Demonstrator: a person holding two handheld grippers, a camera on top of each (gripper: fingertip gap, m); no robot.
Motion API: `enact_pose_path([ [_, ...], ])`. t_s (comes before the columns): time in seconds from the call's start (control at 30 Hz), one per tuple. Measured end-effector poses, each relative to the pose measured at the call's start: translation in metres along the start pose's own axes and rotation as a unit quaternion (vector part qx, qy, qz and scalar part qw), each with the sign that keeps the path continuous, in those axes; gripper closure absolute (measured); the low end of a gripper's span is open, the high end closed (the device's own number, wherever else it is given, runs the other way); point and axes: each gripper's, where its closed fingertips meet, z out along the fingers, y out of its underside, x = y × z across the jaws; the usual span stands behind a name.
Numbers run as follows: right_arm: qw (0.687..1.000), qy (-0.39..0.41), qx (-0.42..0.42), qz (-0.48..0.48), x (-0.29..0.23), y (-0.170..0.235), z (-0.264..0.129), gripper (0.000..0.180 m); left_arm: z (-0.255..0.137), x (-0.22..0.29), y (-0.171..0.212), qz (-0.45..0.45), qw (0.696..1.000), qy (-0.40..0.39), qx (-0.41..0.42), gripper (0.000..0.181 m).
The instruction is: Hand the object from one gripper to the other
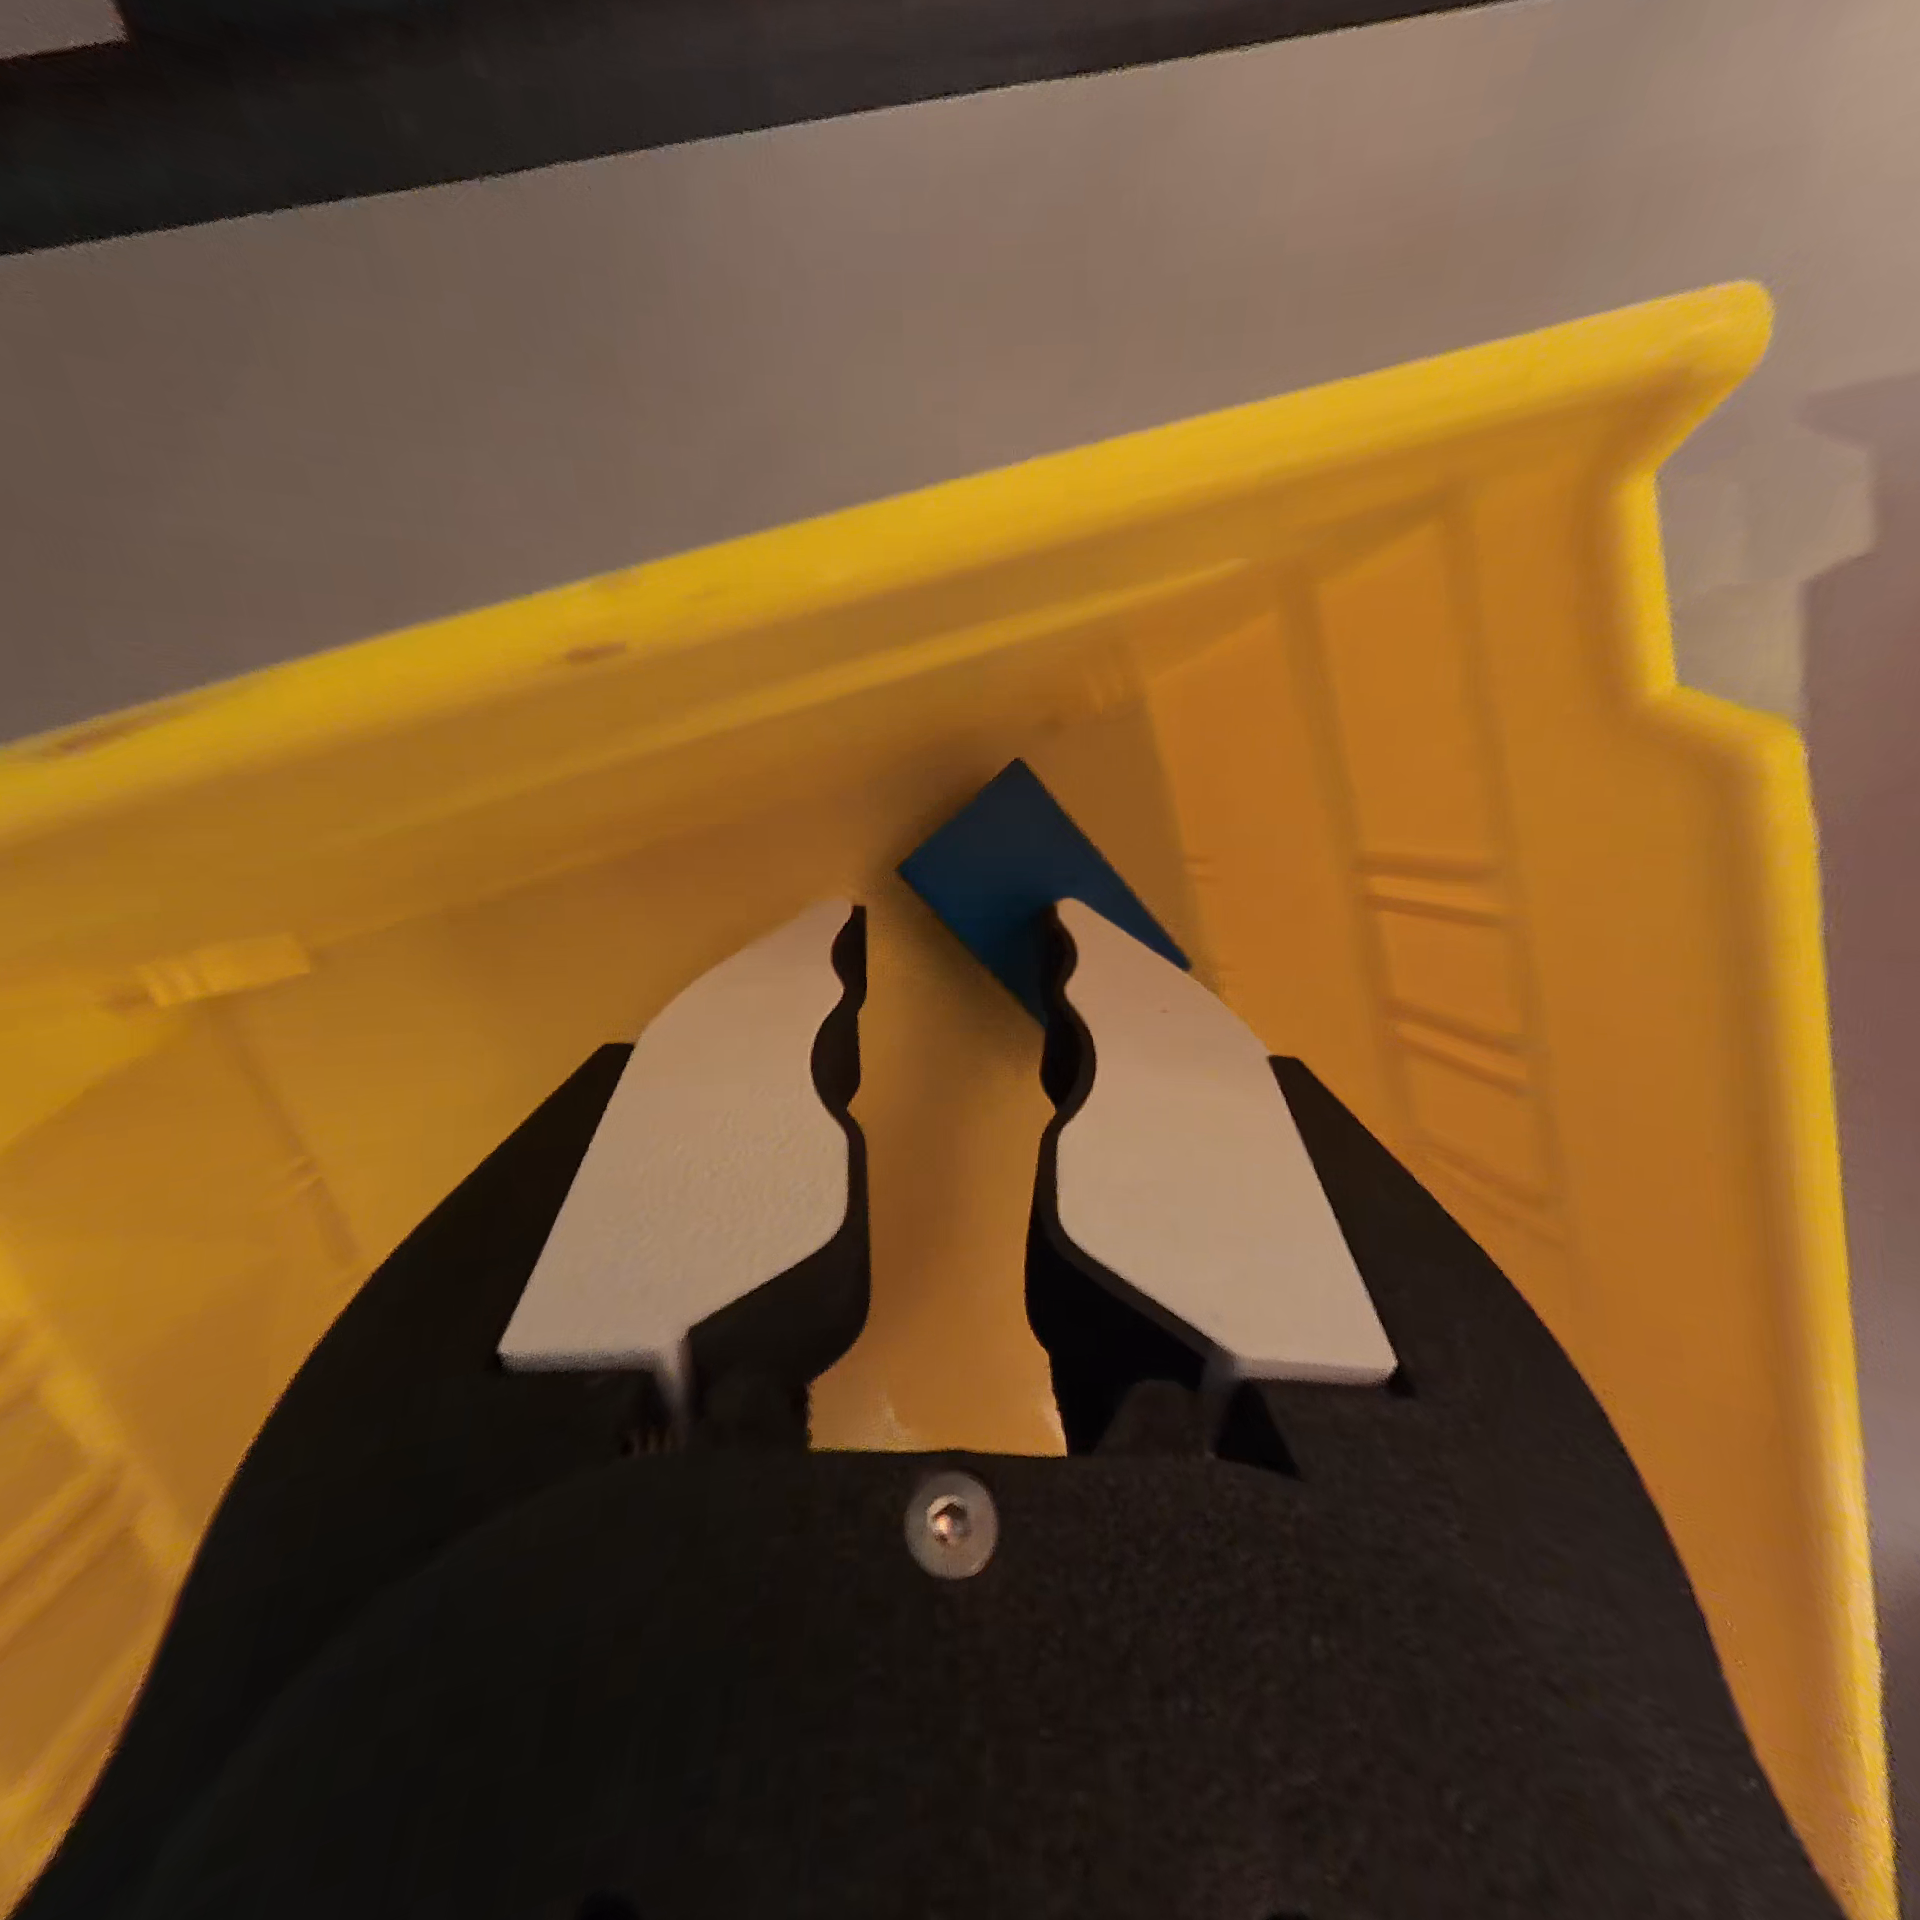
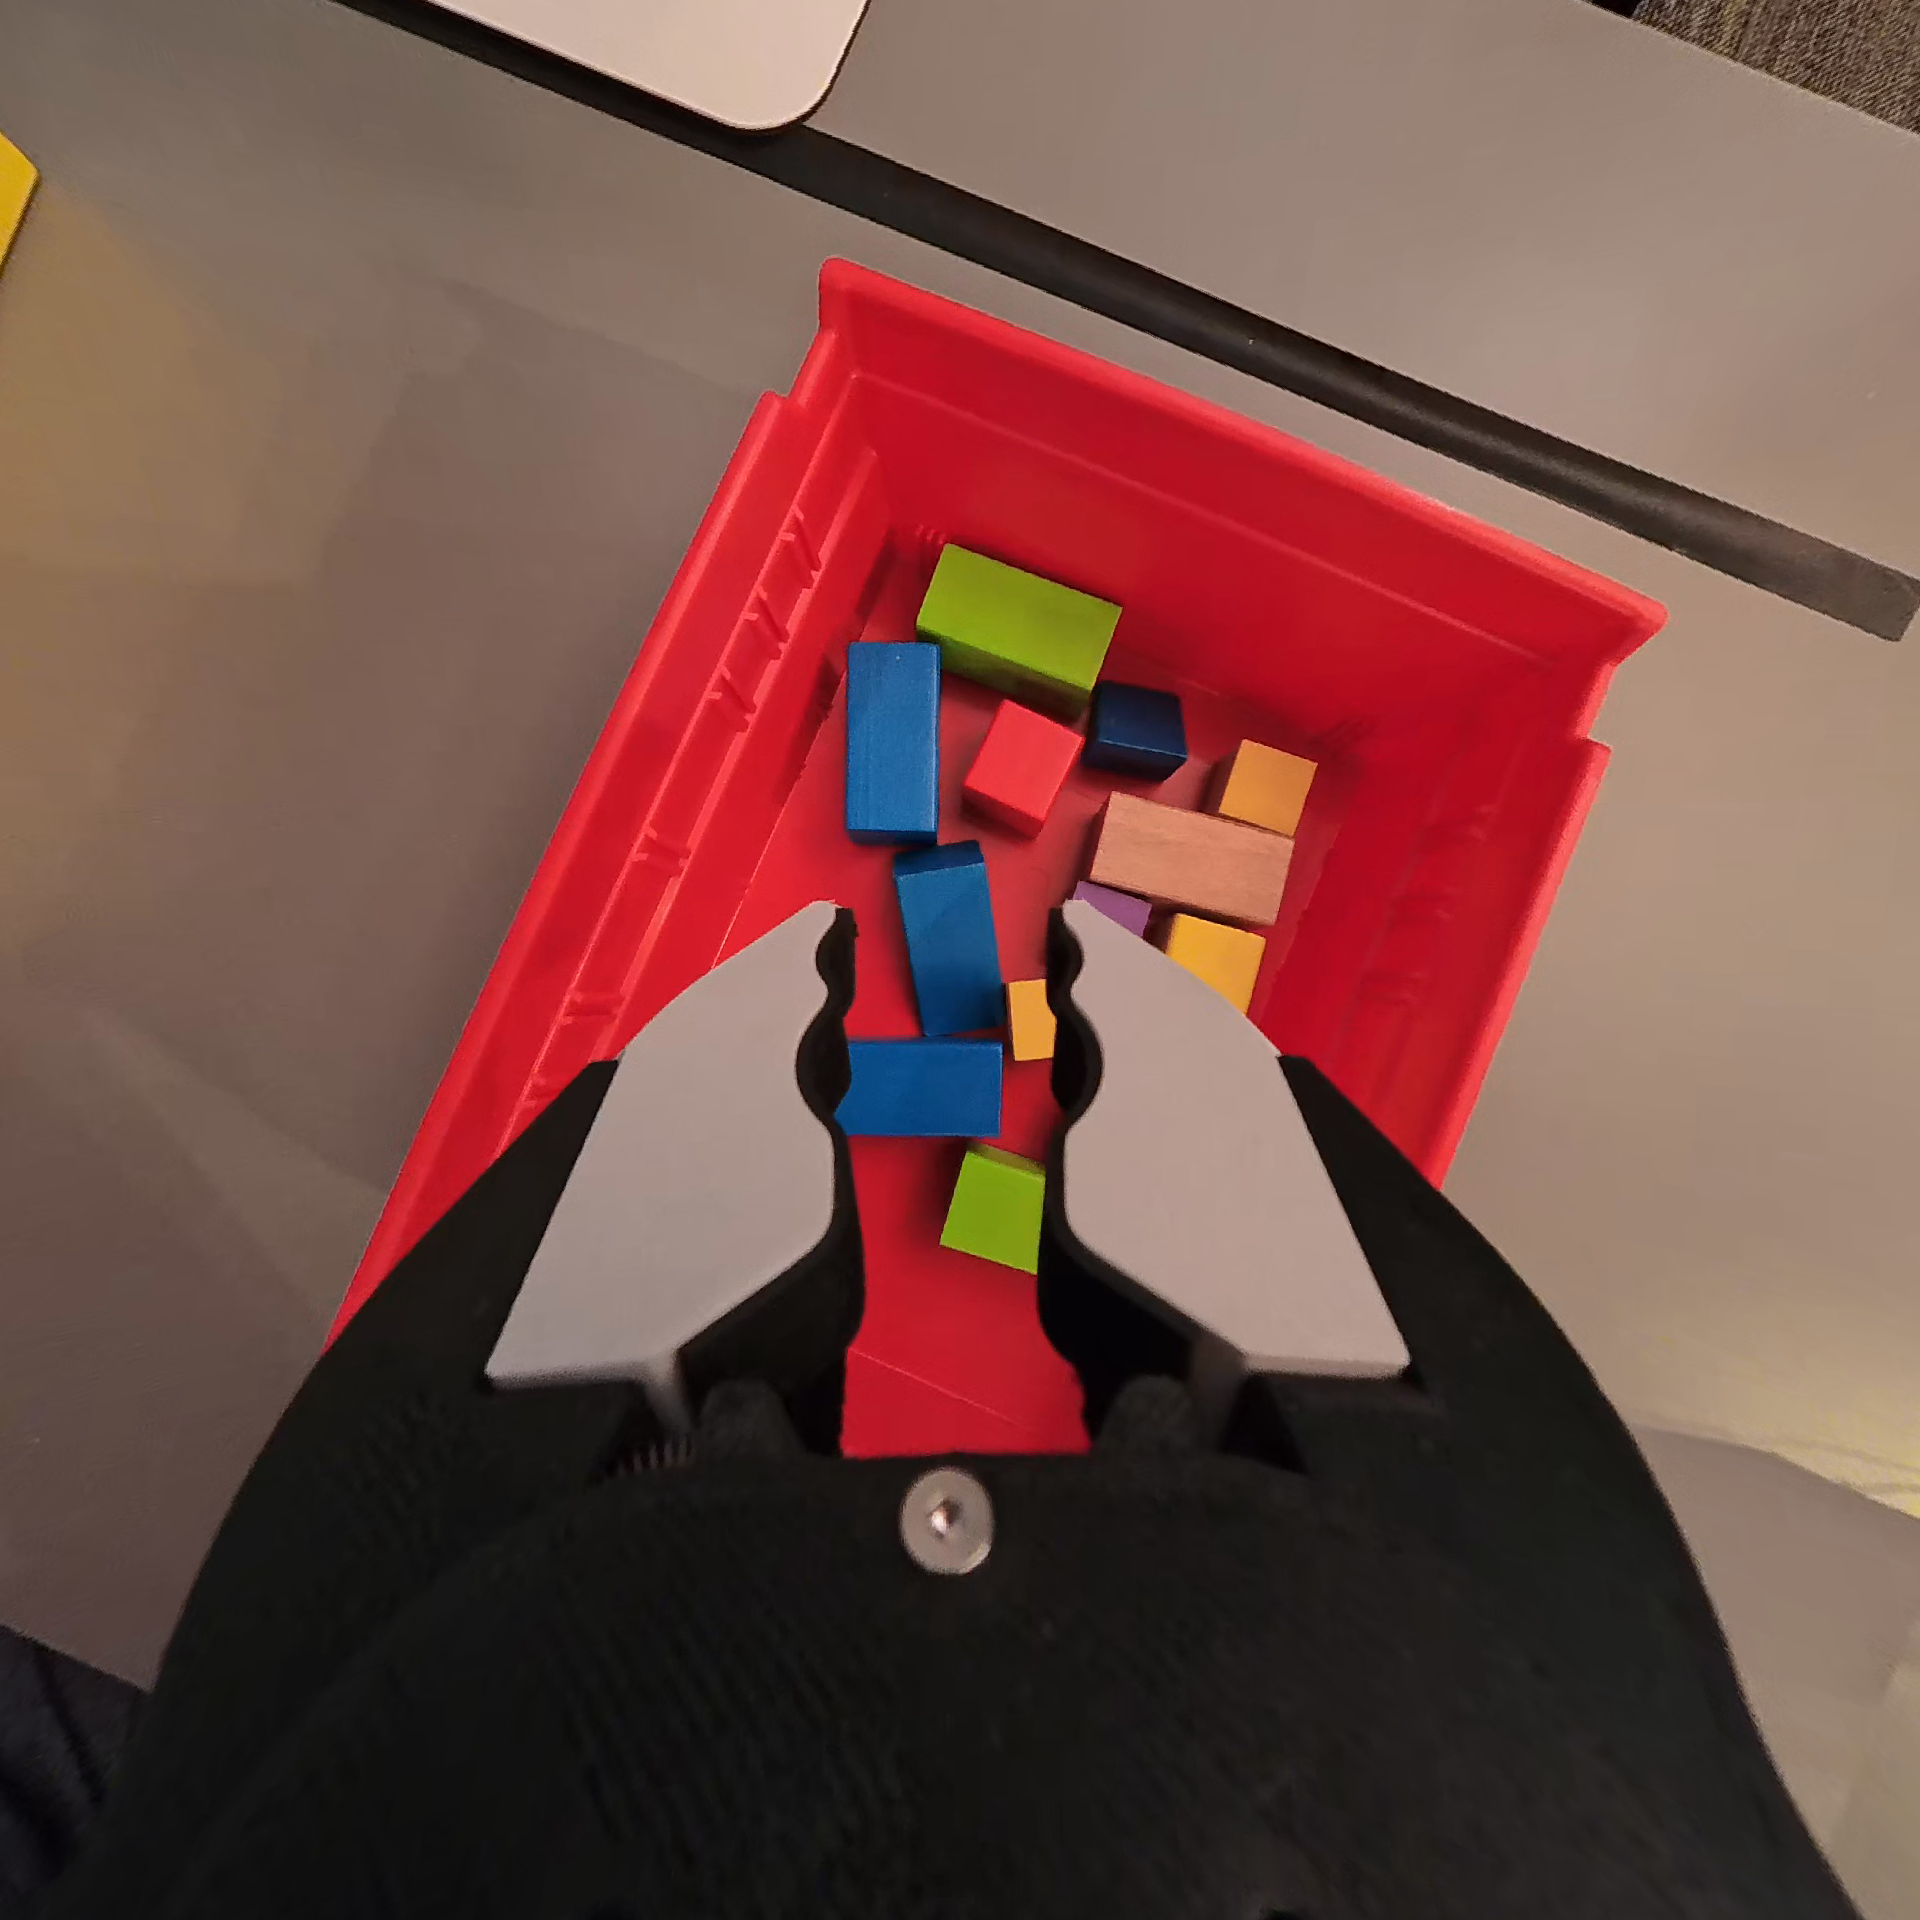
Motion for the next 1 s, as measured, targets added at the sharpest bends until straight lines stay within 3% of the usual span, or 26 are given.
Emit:
enact_pose_path([
  [0.1, 1.000, -0.001, 0.000, -0.002, -0.001, 0.000, -0.001, 0.143, -0.003, -0.007, 0.004, -0.004, 1.000, -0.008, -0.007, 0.155],
  [0.23, 1.000, -0.002, -0.004, -0.006, -0.003, 0.000, 0.001, 0.143, -0.004, 0.015, -0.007, -0.031, 0.997, 0.065, 0.024, 0.154],
  [0.43, 1.000, 0.000, -0.008, -0.009, -0.003, 0.001, 0.002, 0.143, 0.008, 0.014, -0.005, -0.006, 1.000, 0.009, 0.009, 0.137],
  [0.7, 1.000, 0.000, -0.011, -0.012, -0.003, 0.002, 0.001, 0.143, 0.012, 0.010, 0.006, 0.019, 0.999, -0.026, -0.030, 0.141],
  [1.0, 0.999, 0.003, -0.024, -0.023, -0.004, 0.005, 0.005, 0.144, 0.007, 0.000, 0.019, 0.011, 0.998, -0.007, -0.061, 0.146],
])
